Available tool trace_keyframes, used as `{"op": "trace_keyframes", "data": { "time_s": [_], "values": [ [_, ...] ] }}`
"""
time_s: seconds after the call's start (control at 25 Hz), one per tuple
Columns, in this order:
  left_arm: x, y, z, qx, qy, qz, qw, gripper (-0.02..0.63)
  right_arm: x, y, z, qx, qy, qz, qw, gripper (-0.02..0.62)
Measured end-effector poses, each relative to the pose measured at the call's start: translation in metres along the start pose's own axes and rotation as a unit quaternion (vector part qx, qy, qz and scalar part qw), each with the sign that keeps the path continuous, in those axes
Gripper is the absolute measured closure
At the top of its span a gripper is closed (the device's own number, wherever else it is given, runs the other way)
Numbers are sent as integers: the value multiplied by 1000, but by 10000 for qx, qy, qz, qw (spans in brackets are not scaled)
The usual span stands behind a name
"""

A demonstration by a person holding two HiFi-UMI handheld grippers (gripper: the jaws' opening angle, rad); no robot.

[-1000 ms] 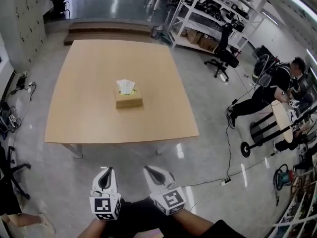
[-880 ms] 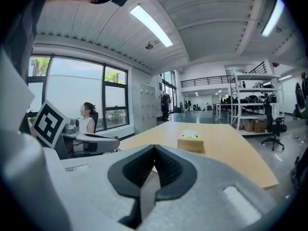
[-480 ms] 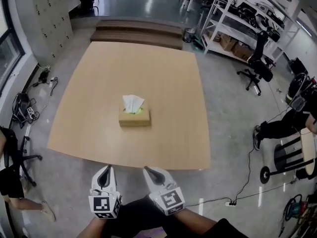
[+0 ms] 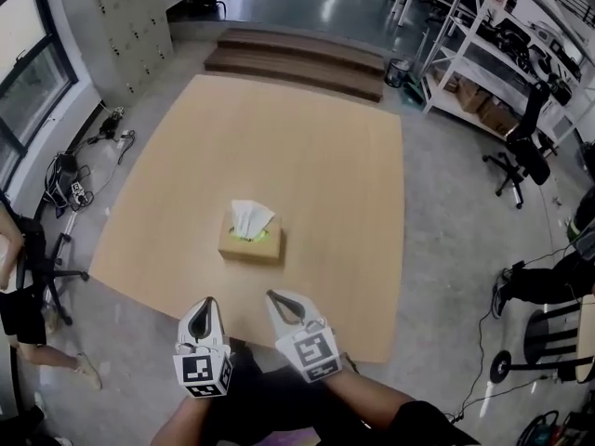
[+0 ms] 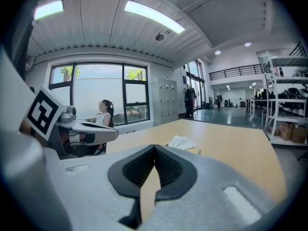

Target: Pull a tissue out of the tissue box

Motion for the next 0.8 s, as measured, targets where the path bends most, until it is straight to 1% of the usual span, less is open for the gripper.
{"op": "trace_keyframes", "data": {
  "time_s": [0.16, 0.32, 0.44, 0.48, 0.52, 0.64, 0.72, 0.8],
  "values": [
    [-15, -16, 38, -4, 54, 196, 9998, 588, 26, -12, 42, -112, 244, 121, 9996, 607],
    [-31, -19, 77, -14, 310, 385, 9988, 588, 43, -14, 83, -370, 534, 385, 9971, 604],
    [-40, -25, 103, -16, 435, 549, 9975, 583, 55, -8, 120, -697, 645, 557, 9939, 553],
    [-44, -24, 111, -37, 458, 606, 9971, 561, 59, -6, 131, -809, 707, 614, 9923, 541],
    [-48, -23, 118, -59, 469, 656, 9967, 547, 64, -3, 141, -923, 794, 667, 9903, 527],
    [-58, -22, 136, -112, 492, 736, 9960, 537, 80, 7, 164, -1293, 1102, 831, 9819, 481],
    [-61, -22, 145, -133, 531, 769, 9955, 535, 88, 16, 172, -1516, 1263, 944, 9758, 461],
    [-62, -23, 151, -144, 575, 795, 9951, 535, 94, 23, 178, -1685, 1372, 1022, 9707, 459]
  ]
}}
Point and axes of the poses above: the fingertips, and each gripper's own axes: z forward along the fingers, x to its right, y out of its underside, the point moved 1 cm from there along -z, backward along the fingers, and after that the axes turned 3 degrees about -y, right-handed, at the moved point
